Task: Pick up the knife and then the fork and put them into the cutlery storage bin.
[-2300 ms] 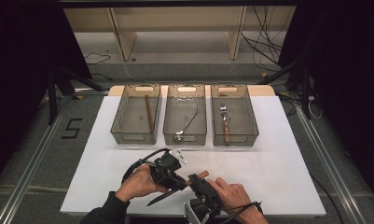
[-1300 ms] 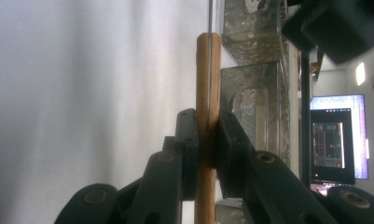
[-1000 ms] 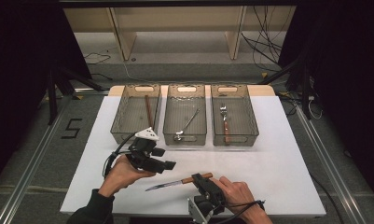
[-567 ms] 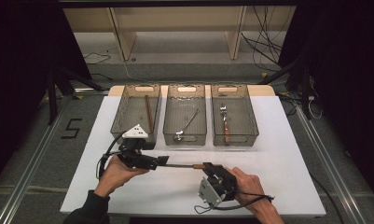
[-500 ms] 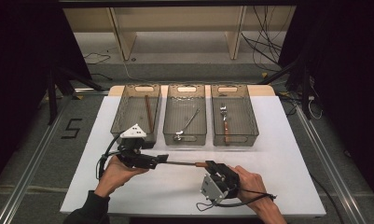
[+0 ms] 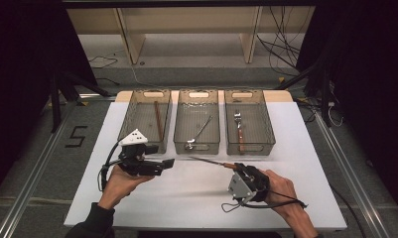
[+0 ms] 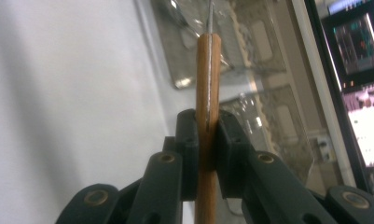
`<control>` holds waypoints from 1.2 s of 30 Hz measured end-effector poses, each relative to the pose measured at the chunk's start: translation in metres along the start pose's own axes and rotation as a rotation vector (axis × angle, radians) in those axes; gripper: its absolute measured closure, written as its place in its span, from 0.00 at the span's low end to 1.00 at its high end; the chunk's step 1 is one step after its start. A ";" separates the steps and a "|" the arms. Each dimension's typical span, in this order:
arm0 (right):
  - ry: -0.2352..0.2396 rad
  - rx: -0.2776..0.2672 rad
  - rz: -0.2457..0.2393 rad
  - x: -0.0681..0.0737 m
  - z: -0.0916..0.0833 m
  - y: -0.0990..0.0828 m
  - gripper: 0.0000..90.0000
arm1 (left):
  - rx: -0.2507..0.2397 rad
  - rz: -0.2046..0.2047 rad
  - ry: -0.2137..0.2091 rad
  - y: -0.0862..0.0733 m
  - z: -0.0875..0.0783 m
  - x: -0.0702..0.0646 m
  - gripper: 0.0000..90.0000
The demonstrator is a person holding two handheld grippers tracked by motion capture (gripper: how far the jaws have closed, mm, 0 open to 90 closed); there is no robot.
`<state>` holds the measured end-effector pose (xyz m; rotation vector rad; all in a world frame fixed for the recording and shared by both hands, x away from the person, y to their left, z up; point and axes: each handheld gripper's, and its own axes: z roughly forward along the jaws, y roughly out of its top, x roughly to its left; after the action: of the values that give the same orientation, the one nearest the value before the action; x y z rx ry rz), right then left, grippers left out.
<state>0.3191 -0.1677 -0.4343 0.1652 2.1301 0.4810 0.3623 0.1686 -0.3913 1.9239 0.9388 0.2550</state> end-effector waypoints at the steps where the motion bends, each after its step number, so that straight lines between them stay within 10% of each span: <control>1: 0.001 0.012 0.039 -0.004 0.001 -0.001 0.90 | 0.000 0.004 0.000 -0.001 0.000 0.000 0.21; 21: 0.244 0.004 0.852 -0.114 0.047 -0.036 0.90 | -0.069 0.027 -0.006 -0.042 0.005 -0.002 0.18; 28: 0.306 0.029 1.048 -0.138 0.068 -0.048 0.90 | -0.103 0.036 -0.003 -0.053 0.007 -0.001 0.18; 36: 0.325 0.109 1.143 -0.146 0.095 -0.058 0.90 | -0.122 0.026 0.001 -0.063 0.007 -0.001 0.18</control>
<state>0.4835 -0.2377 -0.3939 1.4883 2.1954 1.0817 0.3336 0.1795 -0.4471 1.8251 0.8788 0.3211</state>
